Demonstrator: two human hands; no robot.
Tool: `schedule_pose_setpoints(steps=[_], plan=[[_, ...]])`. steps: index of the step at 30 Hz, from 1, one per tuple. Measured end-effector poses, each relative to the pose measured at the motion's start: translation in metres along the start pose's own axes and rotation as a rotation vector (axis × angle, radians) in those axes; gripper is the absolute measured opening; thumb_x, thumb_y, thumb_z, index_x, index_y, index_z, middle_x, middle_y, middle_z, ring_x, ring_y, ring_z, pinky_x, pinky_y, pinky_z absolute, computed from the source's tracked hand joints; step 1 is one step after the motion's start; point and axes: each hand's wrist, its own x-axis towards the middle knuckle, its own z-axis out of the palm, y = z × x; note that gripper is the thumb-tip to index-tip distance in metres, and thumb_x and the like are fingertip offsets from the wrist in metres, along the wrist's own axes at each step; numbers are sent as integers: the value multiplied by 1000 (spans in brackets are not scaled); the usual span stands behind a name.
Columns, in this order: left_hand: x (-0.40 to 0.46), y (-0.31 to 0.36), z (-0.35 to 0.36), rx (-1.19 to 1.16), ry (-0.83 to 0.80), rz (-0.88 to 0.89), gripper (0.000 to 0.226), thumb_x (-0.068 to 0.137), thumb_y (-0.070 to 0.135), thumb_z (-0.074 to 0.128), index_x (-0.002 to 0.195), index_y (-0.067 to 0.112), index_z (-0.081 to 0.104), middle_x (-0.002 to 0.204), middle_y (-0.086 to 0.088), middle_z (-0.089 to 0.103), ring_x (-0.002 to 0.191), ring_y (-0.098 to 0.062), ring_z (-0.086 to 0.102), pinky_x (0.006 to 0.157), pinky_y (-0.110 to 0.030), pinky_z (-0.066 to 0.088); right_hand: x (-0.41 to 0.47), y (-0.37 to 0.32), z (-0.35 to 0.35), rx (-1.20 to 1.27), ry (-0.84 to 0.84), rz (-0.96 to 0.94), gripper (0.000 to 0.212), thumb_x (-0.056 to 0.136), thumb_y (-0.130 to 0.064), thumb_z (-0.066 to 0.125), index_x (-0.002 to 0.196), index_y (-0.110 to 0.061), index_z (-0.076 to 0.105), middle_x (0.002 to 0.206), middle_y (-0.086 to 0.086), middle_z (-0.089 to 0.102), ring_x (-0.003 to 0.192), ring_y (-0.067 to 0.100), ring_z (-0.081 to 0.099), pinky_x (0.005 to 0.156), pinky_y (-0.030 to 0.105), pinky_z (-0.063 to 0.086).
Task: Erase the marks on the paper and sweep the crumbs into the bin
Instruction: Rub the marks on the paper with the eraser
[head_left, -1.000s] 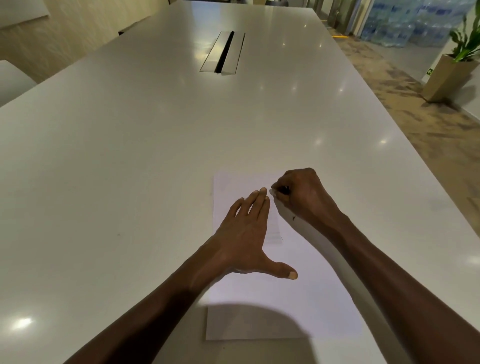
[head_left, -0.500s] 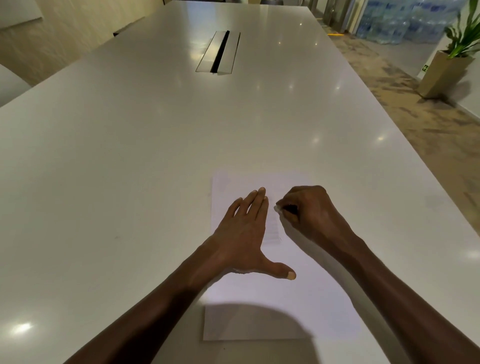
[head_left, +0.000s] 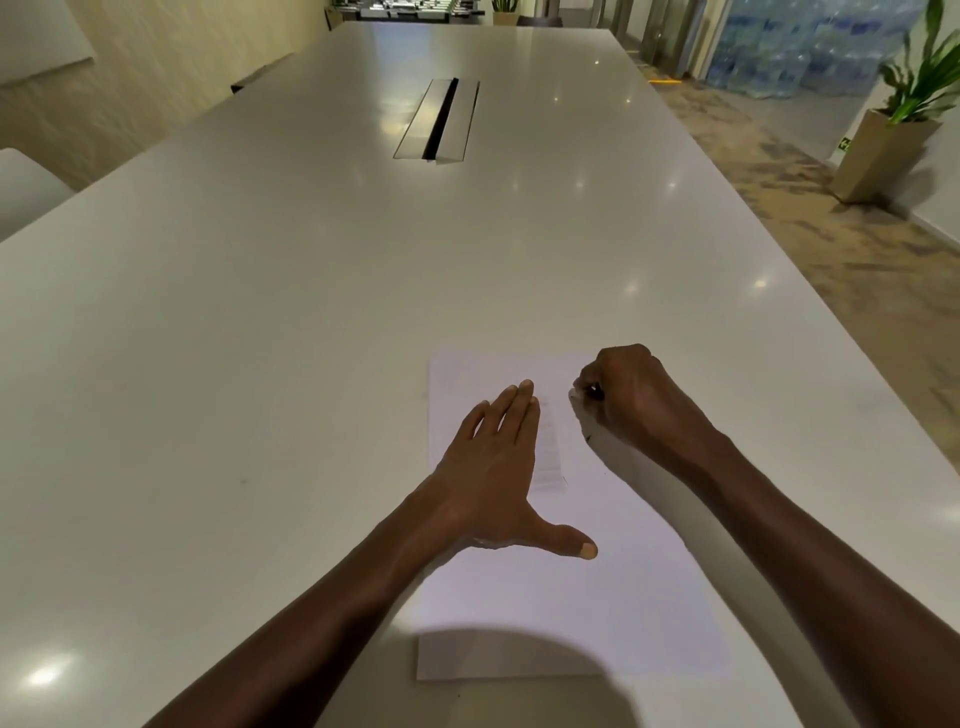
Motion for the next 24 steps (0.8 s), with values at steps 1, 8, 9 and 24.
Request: schedule_pose_setpoints(steps=[1, 8, 9, 24], plan=[[0, 0, 0, 1, -1, 0, 152, 53, 100, 48, 154, 7, -19, 161, -4, -30, 149, -17, -26, 123, -44, -4, -2, 1, -1, -25, -7, -17, 12, 74, 0, 60, 65, 0, 68, 58, 14, 62, 59, 30, 62, 51, 35, 49], [0, 1, -2, 3, 6, 11, 151, 54, 99, 49, 154, 5, -15, 162, -6, -27, 150, -18, -22, 124, -43, -4, -15, -1, -12, -129, -138, -90, 14, 71, 5, 55, 74, 5, 69, 76, 22, 67, 72, 35, 62, 57, 42, 50], [0, 1, -2, 0, 6, 10, 151, 54, 99, 49, 154, 5, -15, 162, -6, -27, 150, -18, -22, 124, -43, -4, -14, -1, -16, -112, -146, -84, 17, 73, 5, 56, 76, 2, 72, 79, 19, 69, 75, 32, 65, 56, 37, 48], [-4, -22, -20, -151, -35, 13, 156, 45, 99, 56, 154, 17, -21, 157, 8, -36, 142, -4, -35, 123, -38, -8, -46, -32, -53, 381, -60, 224, 15, 84, -14, 71, 96, -18, 77, 78, -16, 67, 71, 2, 65, 66, 16, 46]])
